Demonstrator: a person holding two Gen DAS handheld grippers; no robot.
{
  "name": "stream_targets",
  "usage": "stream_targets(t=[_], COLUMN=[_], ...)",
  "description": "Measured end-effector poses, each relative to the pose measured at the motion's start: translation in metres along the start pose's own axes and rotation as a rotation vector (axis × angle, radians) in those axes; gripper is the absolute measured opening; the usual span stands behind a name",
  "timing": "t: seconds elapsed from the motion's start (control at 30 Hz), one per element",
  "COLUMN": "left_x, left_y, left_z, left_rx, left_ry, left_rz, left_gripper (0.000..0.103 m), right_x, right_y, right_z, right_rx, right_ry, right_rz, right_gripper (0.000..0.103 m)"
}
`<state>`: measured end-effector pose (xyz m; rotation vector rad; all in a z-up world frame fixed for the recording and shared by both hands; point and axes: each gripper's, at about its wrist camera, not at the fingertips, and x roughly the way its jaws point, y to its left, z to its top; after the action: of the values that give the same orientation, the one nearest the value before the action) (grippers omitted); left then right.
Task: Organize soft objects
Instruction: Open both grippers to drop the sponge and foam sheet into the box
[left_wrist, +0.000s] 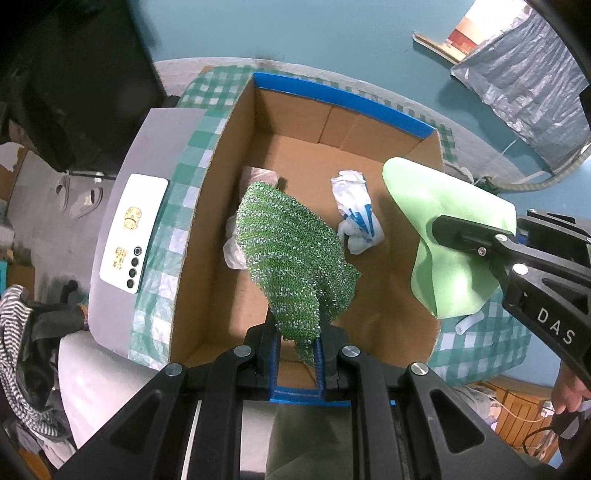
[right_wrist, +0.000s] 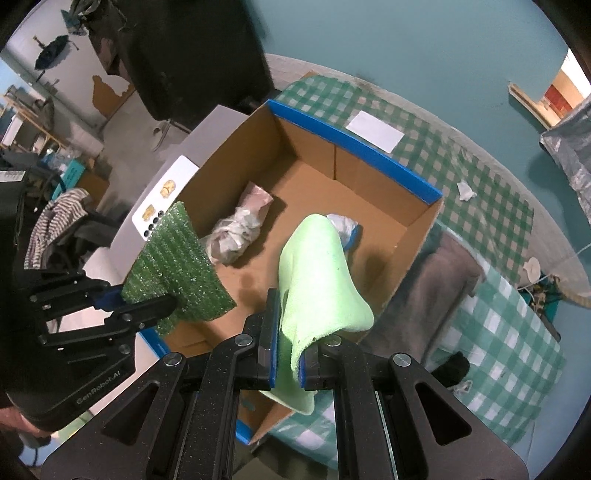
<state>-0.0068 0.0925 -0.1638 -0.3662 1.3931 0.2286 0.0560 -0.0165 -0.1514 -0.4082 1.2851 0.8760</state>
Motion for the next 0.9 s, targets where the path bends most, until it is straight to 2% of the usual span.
stream_targets(t=[0.03,0.17,0.2,0.33,0.53,0.73,0.9], left_x=[0.0,0.002,0.001,0.0,-0.001,-0.002,-0.001], left_y=[0.0,0.002,0.003,0.003,0.001,-0.002,-0.005], left_z=[0.0,0.001,0.001,-0.001,-0.003,-0.003,-0.002], left_rx=[0.0,-0.013,-0.018,-0.013,-0.014,-0.009,-0.008], left_ry=[0.002,0.016,0.01,0.008,0.013,0.009,0.025], left_rz=[0.0,0.014,0.014,0.019,0.013,0.019,0.028], left_gripper=[0.016,0.034,0.035,0.036,0.036,0.048,0.061], right_x=[0.001,0.002,0.002,-0.001,-0.007,-0.011,-0.013], right_y=[0.001,0.004,0.005,0.005,0.0,-0.009,-0.014], right_z=[0.001,0.003,0.003,0.001,-0.002,-0.007,-0.01], right_rx=[-0.001,0.003,0.001,0.01,0.026,0.052,0.07], right_ry=[0.001,0.006,0.003,-0.012,-0.023,-0.026,-0.025], right_rz=[0.002,-0.001,-0.007,-0.018,-0.03,-0.04,-0.031], right_gripper=[0.007,0.01,0.012,0.036,0.049,0.056,0.056])
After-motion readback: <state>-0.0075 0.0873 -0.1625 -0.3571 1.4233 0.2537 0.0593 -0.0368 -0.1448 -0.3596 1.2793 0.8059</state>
